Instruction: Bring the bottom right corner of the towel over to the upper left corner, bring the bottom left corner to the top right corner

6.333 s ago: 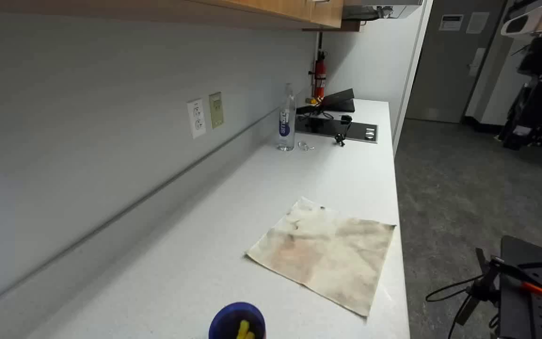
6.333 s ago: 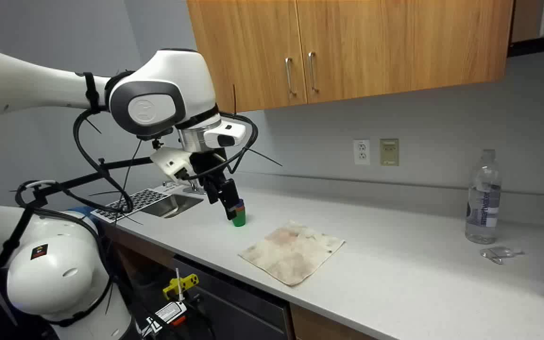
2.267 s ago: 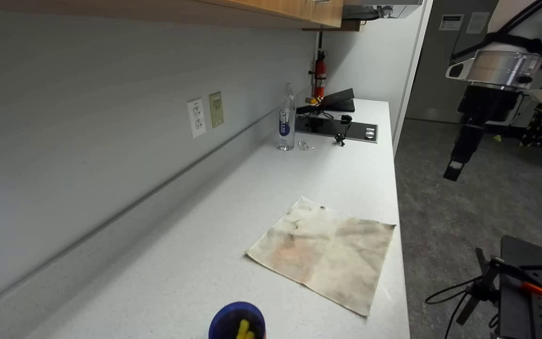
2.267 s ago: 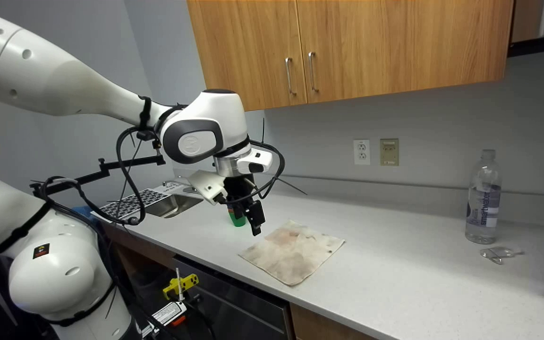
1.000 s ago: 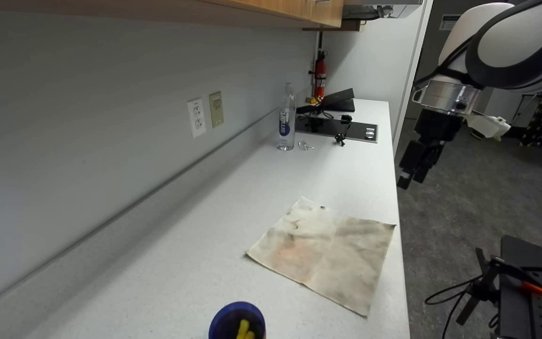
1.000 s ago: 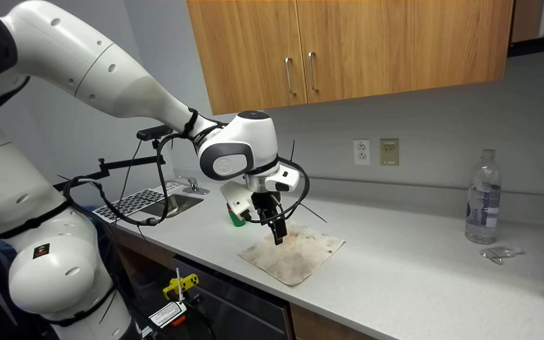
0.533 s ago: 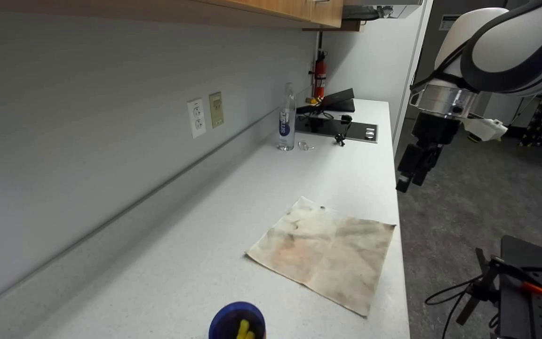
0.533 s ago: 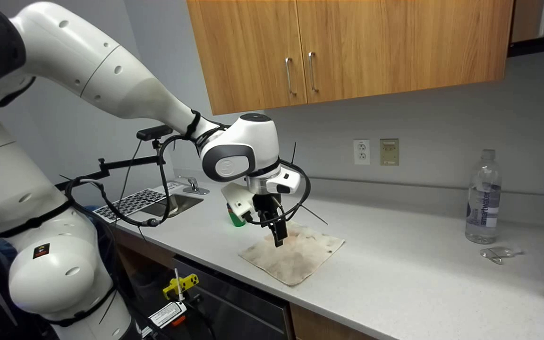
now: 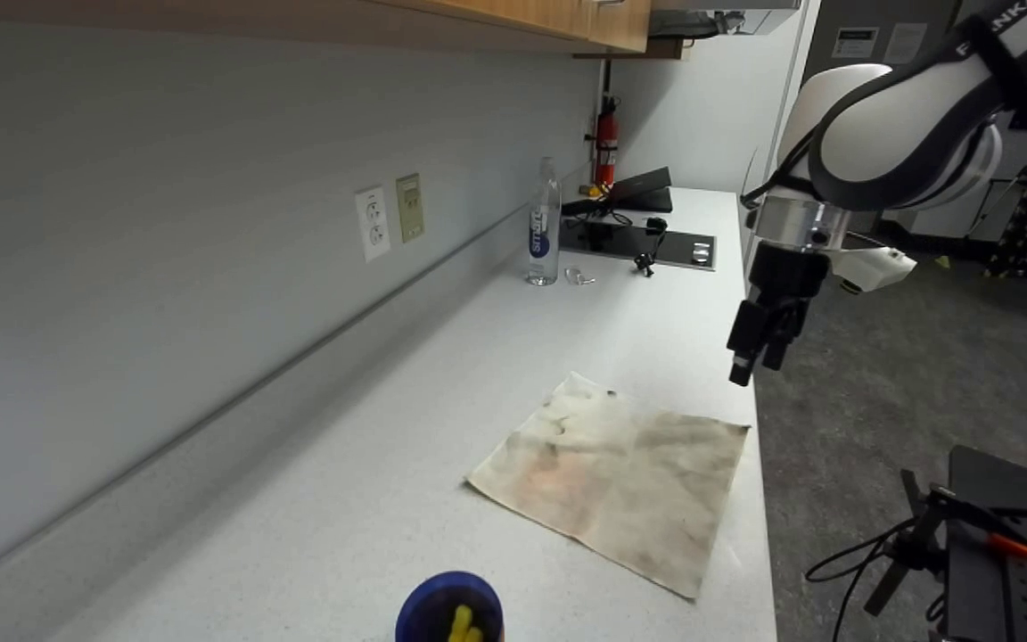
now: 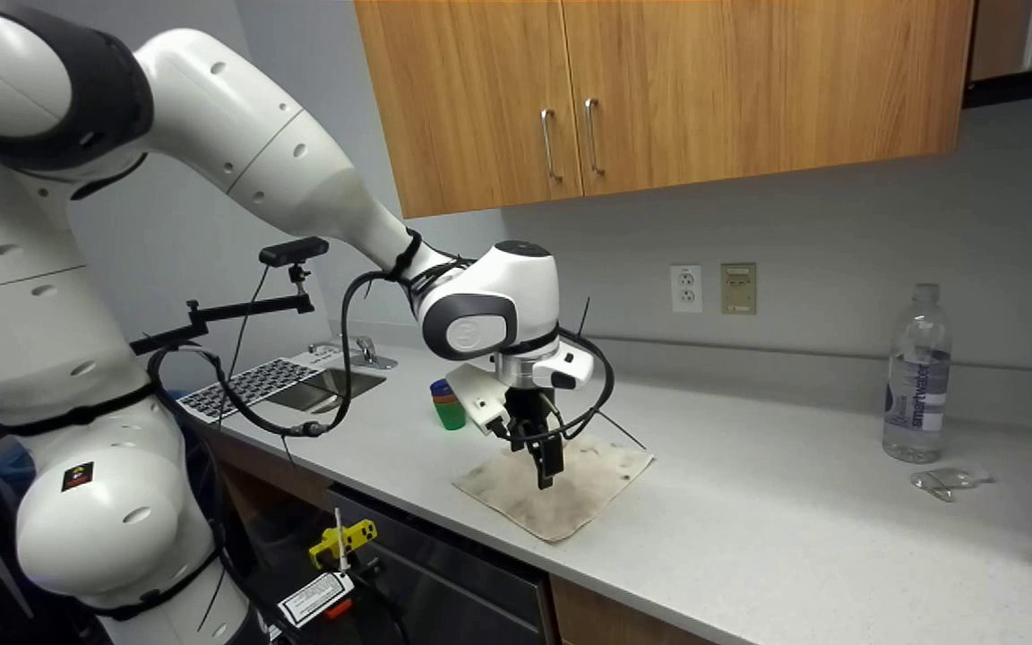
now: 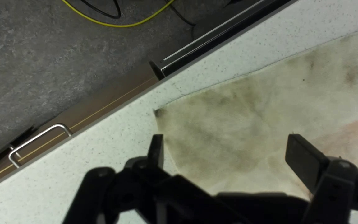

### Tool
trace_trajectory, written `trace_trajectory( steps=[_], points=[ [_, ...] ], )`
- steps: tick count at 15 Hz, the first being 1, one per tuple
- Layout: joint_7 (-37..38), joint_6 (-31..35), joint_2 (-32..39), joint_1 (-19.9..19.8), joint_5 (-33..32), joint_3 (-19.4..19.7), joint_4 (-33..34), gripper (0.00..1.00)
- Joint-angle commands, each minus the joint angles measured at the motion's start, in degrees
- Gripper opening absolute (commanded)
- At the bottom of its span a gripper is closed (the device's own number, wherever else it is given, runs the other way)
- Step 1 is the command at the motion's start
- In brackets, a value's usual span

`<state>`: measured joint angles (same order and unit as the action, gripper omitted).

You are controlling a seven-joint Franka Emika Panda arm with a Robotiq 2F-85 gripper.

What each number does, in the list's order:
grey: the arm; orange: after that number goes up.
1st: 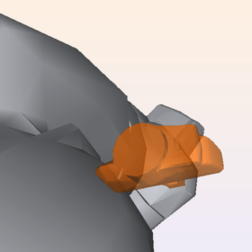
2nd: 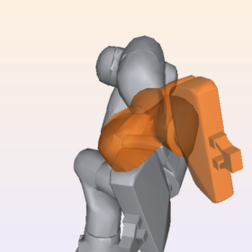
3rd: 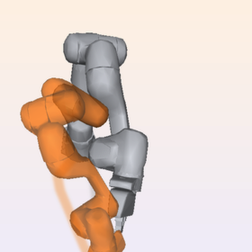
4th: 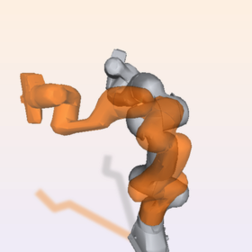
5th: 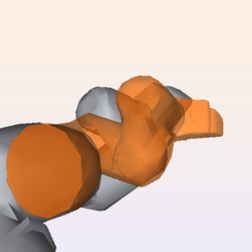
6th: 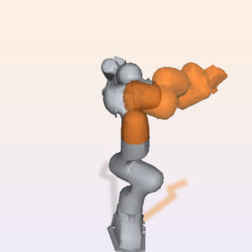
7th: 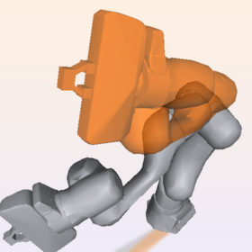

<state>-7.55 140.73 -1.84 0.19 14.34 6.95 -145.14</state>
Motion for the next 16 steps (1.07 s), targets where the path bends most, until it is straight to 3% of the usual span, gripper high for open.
trace_trajectory(
  steps=[1, 11, 16],
  points=[
    [-1.69, -0.54, 6.25, -1.78, 0.52, -0.90, 4.31, 1.00],
    [-0.65, 2.00, 16.24, -4.97, 0.86, -1.99, 7.62, 1.00],
    [-0.35, 1.16, 14.70, -4.93, -0.58, -2.11, 6.21, 1.00]
  ],
)
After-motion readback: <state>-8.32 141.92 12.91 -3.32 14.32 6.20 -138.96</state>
